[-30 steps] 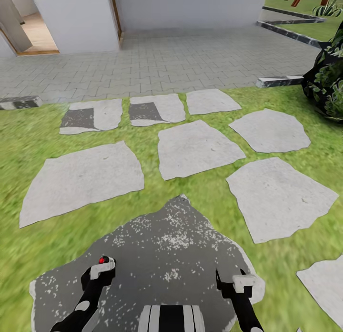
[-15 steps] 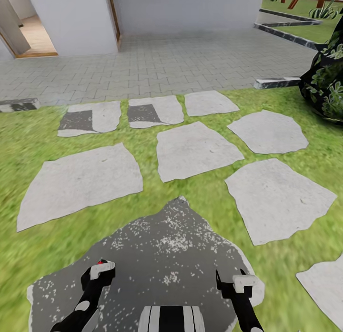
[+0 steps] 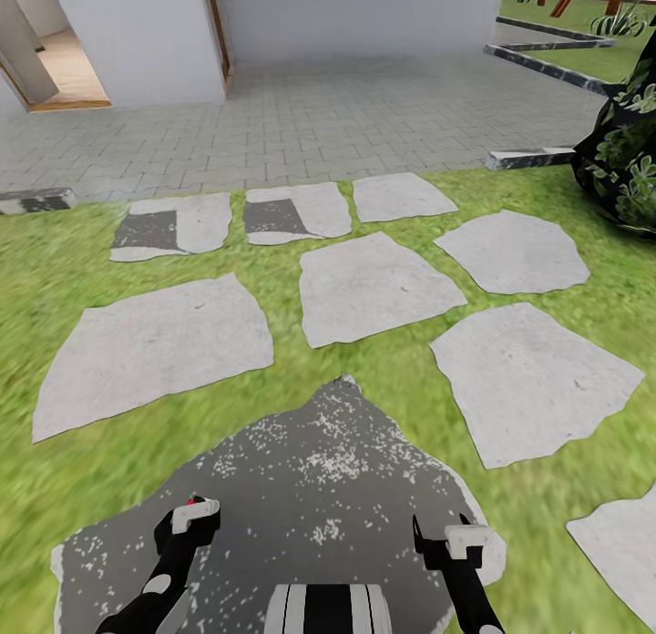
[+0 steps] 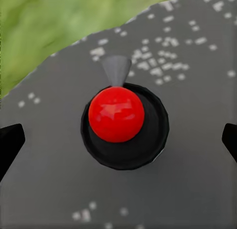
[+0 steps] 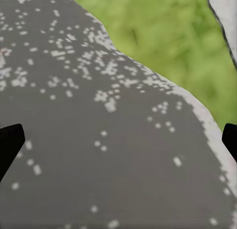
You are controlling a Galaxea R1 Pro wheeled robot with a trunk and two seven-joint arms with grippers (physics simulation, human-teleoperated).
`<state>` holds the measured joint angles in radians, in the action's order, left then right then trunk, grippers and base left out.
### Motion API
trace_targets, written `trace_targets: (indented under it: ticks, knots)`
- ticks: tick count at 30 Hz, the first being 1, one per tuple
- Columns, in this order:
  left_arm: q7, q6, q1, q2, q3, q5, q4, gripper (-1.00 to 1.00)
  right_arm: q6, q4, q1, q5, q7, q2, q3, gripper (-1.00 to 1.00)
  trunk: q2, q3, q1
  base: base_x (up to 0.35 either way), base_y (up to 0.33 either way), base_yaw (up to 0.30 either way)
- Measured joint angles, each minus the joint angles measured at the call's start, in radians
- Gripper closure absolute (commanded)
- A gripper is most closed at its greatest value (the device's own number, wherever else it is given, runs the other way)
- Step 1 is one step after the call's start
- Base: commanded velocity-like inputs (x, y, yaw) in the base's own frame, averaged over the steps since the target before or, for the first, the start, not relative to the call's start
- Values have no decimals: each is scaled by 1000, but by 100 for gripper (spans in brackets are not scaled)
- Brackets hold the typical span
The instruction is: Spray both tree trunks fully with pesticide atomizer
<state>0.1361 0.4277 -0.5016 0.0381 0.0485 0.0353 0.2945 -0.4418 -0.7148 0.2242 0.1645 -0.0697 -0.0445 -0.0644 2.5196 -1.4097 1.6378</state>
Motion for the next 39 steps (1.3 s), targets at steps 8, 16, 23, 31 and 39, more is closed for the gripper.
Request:
trace_targets:
  ticks: [8,16,23,31,39]
  knots:
    - [-1,-1,0,0,1,0,0,-100,1,-1,0,0,-1,-1,0,-100,0,-4,0,0,0,0]
    - [-1,-1,0,0,1,0,0,-100,1,-2,0,-1,-1,-2,-1,-100,0,-10,0,0,0,0]
    - [-1,-1,0,0,0,0,0,-100,0,-2,0,0,0,-2,0,-100,0,-10,0,1,0,0]
    - [-1,-2,0,0,0,0,0,-100,0,-2,0,0,0,-2,0,-100,0,-11,0,65,0,0]
    - [-1,-1,0,0,-1,0,0,-100,0,-2,0,0,-1,-2,0,-100,0,-11,0,6,0,0]
